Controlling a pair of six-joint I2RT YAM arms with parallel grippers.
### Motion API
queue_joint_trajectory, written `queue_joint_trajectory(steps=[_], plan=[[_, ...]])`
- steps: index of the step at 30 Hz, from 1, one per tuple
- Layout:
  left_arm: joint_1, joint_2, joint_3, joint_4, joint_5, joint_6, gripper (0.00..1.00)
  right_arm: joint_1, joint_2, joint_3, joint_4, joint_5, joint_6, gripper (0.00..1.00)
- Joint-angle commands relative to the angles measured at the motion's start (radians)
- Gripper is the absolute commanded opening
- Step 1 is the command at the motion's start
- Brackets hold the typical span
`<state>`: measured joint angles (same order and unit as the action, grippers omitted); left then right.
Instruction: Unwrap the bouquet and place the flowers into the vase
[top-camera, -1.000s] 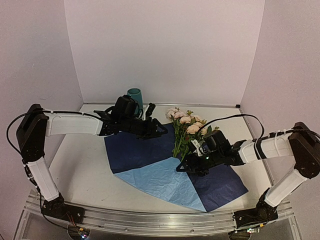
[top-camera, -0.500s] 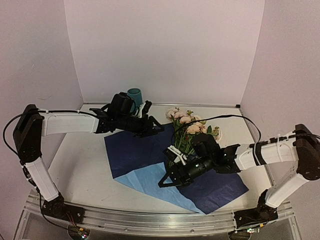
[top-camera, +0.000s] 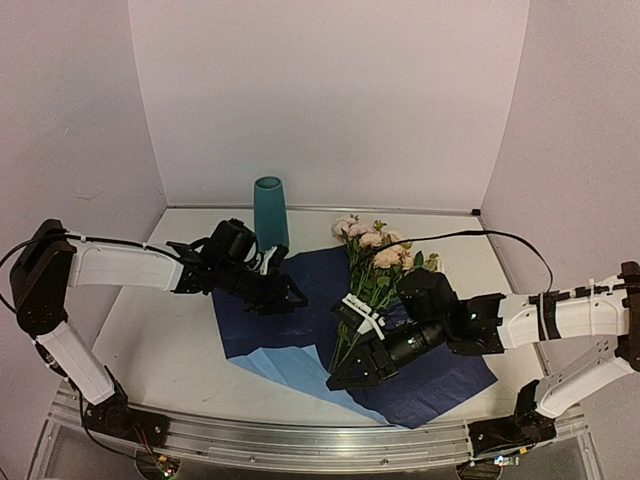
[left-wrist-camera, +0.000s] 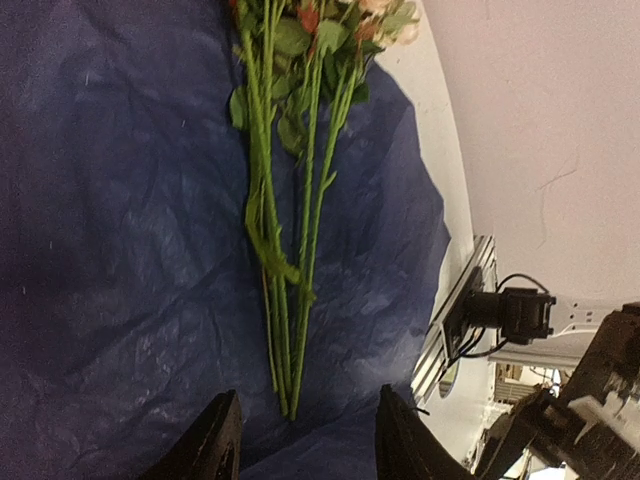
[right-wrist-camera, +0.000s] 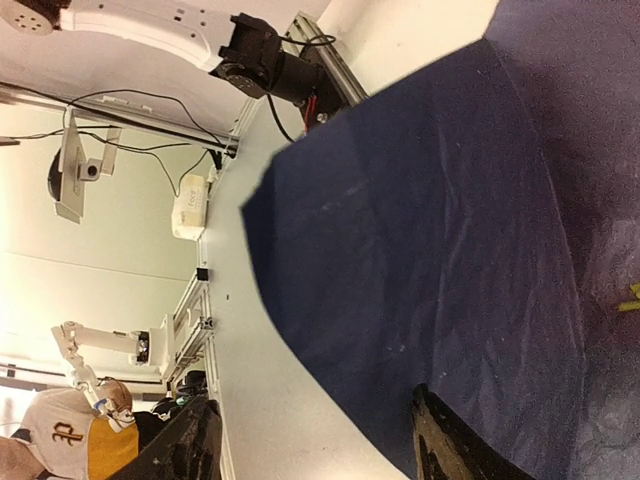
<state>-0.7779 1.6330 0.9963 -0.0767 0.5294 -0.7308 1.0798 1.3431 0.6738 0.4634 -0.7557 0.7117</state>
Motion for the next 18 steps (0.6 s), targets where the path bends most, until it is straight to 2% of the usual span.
queue_joint_trajectory(steps=[1,8,15,18], plan=[[-0.068,-0.093,-0.093,0.002,0.001,-0.052,0.47,0.016,-0.002,-0.023,-0.036,0.026,-0.021,0.65],[-0.177,-0.147,-0.163,-0.019,-0.019,-0.098,0.47,0.027,0.005,-0.02,-0.037,0.09,-0.02,0.63],[-0.208,-0.192,-0.229,-0.035,-0.032,-0.132,0.46,0.026,-0.03,-0.002,-0.077,0.151,-0.052,0.65],[-0.21,-0.222,-0.248,-0.06,-0.033,-0.132,0.46,0.026,-0.057,0.012,-0.103,0.169,-0.073,0.69]])
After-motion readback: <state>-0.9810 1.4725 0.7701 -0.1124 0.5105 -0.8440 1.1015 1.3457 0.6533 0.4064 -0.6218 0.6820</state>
